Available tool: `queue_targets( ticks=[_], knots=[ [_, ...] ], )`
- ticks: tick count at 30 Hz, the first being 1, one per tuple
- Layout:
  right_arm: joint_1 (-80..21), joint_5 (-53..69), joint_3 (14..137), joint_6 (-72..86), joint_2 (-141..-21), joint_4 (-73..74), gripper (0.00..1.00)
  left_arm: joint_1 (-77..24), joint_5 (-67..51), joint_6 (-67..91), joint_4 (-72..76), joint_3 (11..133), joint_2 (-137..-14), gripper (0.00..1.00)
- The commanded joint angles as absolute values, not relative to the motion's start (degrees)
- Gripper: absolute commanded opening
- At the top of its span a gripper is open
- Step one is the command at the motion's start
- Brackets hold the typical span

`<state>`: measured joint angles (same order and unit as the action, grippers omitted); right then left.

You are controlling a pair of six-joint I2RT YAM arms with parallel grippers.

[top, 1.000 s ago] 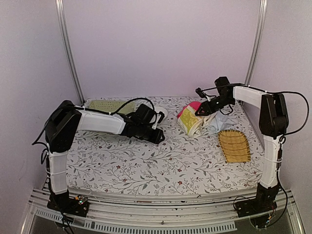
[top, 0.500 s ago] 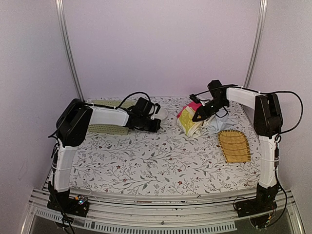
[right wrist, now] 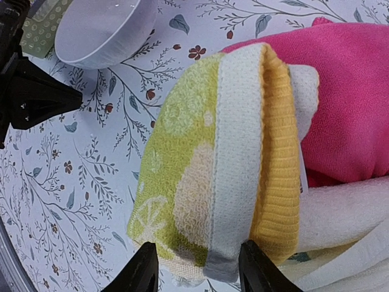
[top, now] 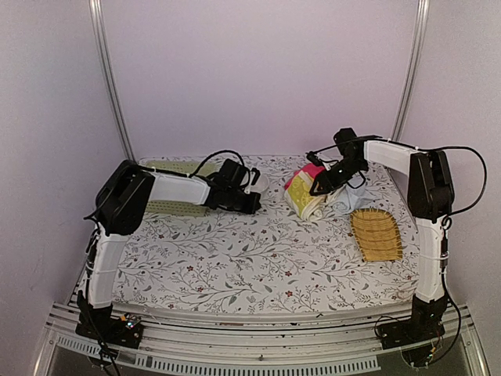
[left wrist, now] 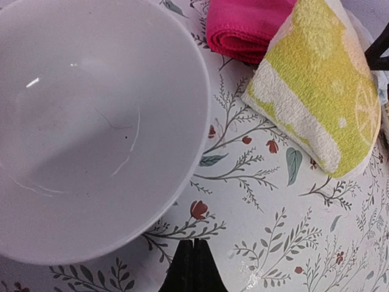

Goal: Roll the towels
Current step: Pick up the towel from the towel pile.

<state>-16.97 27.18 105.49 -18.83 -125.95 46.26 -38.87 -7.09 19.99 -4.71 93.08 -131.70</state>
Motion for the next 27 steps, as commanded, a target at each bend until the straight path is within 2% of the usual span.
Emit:
queue_targets(
  ticks=[1,6,9,12,18,24,27],
  knots=[
    [-17.24,24.43,106.62,-17.82,-123.28,44.15,0.49,-39.12,-10.22,19.91,-1.41,88.96,-128.49,0.00],
    [-17.15,24.36,106.44,-18.29,-123.67,42.79,0.49,-40.36,-10.07,19.63,-0.98,85.62,-125.44,0.00],
    [-17.18,26.04,107.19,-18.37,-124.94,44.06,0.48,-41.13,-9.90,19.64,-0.70,83.91,-123.82,0.19],
    [-17.23,27.33,107.56,-18.41,-125.38,44.94,0.46,-41.72,-9.33,19.62,-0.70,82.88,-122.63,0.28],
    [-17.31,27.91,107.15,-19.14,-124.42,45.56,0.42,-42.08,-9.18,20.70,-0.48,81.65,-121.11,0.29],
    [-17.34,24.01,107.23,-19.47,-126.83,45.85,0.48,-42.74,-8.98,22.09,-0.09,79.65,-118.56,0.30],
    [-17.31,25.14,107.14,-19.55,-127.05,45.92,0.44,-43.39,-8.18,22.15,-0.09,78.44,-117.05,0.30]
  ],
)
